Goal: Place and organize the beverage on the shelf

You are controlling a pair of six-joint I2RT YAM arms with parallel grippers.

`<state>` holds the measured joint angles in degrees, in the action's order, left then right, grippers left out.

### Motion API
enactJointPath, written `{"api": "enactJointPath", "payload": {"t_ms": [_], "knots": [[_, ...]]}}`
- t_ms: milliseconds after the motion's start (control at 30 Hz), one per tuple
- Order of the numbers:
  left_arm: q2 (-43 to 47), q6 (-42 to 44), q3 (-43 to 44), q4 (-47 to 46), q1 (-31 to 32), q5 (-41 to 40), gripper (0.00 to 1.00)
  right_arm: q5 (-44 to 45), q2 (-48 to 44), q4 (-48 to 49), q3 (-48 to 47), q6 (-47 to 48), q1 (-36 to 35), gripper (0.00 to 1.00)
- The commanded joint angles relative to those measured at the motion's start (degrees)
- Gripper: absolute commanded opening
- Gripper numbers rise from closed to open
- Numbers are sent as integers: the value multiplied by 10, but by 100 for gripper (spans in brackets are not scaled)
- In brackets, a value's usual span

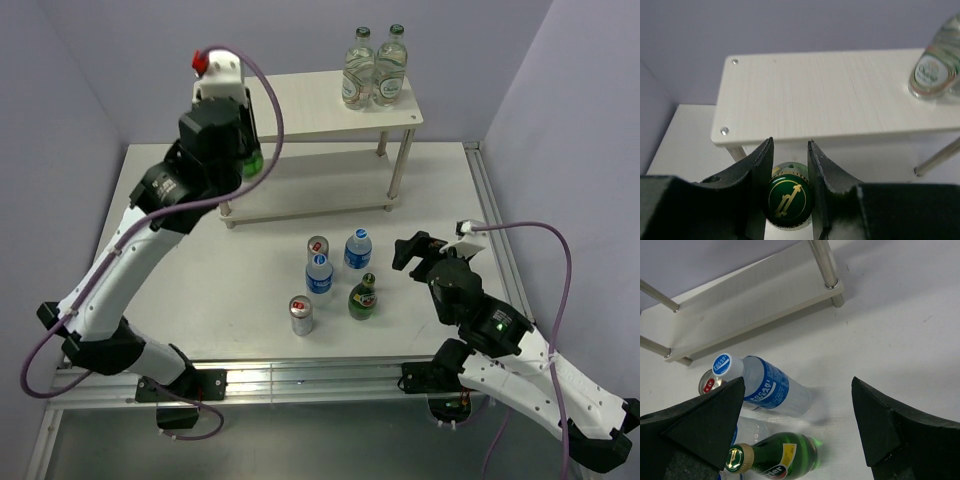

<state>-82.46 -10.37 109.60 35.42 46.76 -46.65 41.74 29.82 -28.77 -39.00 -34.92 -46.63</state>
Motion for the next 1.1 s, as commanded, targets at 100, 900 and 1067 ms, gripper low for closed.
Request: {"api": "enactJointPath", "payload": {"t_ms": [100, 900, 1067], "knots": [[-99, 92, 267, -35, -92, 51, 0, 23, -14, 11, -13, -3, -4, 93], [-242, 109, 332, -202, -232, 157, 0, 19, -6, 27, 9, -5, -4, 93], [-246, 122, 296, -232, -235, 166, 1, 19, 1, 29, 10, -4, -4, 93]]}}
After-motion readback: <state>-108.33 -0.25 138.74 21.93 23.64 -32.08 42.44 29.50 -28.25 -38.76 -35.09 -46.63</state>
